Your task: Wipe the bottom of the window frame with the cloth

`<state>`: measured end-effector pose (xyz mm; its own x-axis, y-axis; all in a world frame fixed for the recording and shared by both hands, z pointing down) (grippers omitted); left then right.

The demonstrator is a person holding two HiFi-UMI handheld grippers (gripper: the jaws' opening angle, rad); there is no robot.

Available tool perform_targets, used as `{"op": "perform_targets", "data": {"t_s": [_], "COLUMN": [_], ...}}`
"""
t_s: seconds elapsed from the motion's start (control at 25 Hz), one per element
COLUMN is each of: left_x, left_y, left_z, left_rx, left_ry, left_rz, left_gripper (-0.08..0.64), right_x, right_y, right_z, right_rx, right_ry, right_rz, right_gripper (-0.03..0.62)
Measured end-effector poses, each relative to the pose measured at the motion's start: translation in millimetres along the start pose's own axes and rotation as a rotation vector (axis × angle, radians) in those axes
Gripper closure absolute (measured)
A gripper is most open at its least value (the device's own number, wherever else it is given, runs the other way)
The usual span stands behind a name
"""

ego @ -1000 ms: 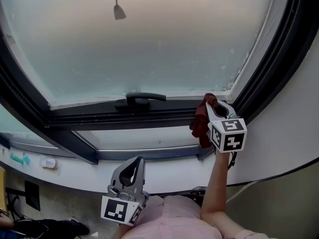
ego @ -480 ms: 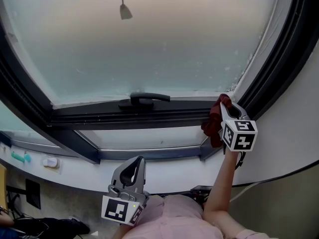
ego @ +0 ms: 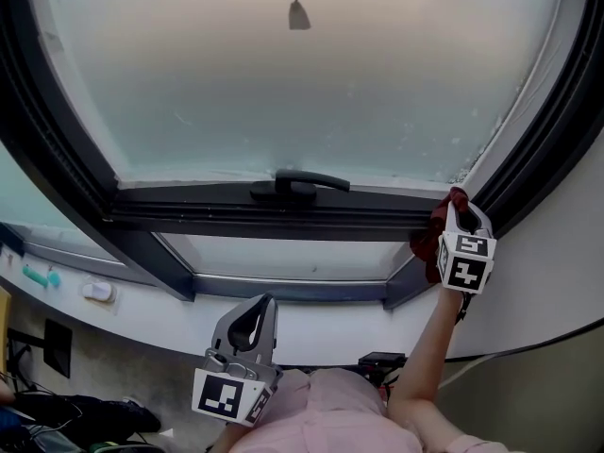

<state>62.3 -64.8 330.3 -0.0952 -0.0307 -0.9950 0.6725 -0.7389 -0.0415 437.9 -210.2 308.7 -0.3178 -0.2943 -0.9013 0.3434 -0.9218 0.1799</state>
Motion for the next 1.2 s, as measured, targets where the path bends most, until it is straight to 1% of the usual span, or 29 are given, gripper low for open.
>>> {"op": "perform_targets", "data": {"t_s": [0.04, 0.08, 0.12, 0.16, 0.28, 0.36, 0.44, 0.56, 0.64, 0.72, 0.84, 0.96, 1.04, 1.2], "left_x": [0, 0, -1, -1, -1, 0, 1, 8, 11, 12, 10, 9, 4, 3], "left_y": [-3, -7, -10, -13, -19, -22, -25, -38, -49, -62, -84, -105, -116, -127], "left_z": [2, 4, 6, 8, 14, 17, 19, 28, 37, 44, 55, 69, 76, 83], "left_rx": [0.006, 0.012, 0.017, 0.02, 0.017, 0.003, -0.013, -0.018, -0.008, 0.0, 0.024, 0.064, 0.082, 0.083], "left_ry": [-0.001, -0.002, -0.004, -0.007, -0.015, -0.018, -0.022, -0.025, -0.031, -0.036, -0.04, -0.042, -0.043, -0.035], "left_rz": [0.001, 0.003, 0.006, 0.009, 0.018, 0.024, 0.033, 0.044, 0.051, 0.055, 0.057, 0.035, 0.045, 0.042], "left_gripper": [0.56, 0.56, 0.56, 0.56, 0.56, 0.56, 0.56, 0.56, 0.56, 0.56, 0.56, 0.56, 0.56, 0.56], "right_x": [2, 5, 7, 11, 31, 45, 57, 73, 83, 89, 89, 86, 85, 84], "right_y": [-2, -4, -9, -15, -43, -63, -82, -103, -113, -118, -114, -106, -102, -97], "right_z": [0, 2, 5, 10, 40, 71, 107, 163, 198, 228, 262, 276, 275, 273], "right_rx": [-0.024, -0.035, -0.027, -0.004, 0.128, 0.231, 0.328, 0.462, 0.529, 0.575, 0.579, 0.528, 0.506, 0.507], "right_ry": [-0.037, -0.05, -0.033, 0.009, 0.173, 0.223, 0.221, 0.186, 0.158, 0.123, 0.056, 0.015, 0.021, 0.087], "right_rz": [-0.004, -0.013, -0.029, -0.056, -0.177, -0.235, -0.257, -0.254, -0.254, -0.248, -0.225, -0.206, -0.197, -0.19], "right_gripper": [0.535, 0.535, 0.535, 0.534, 0.534, 0.534, 0.534, 0.534, 0.534, 0.534, 0.534, 0.534, 0.534, 0.532]}}
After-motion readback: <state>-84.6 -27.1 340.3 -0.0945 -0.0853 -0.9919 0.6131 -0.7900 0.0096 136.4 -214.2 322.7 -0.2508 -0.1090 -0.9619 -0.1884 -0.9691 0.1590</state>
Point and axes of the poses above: the fingertips, and each gripper's own axes: y forward along the fingers, z to its left, x out of its top, the point moved 3 cm from there along -y, backward along the fingers, and after that the axes turned 9 degrees about -x, right-handed, at the moved point
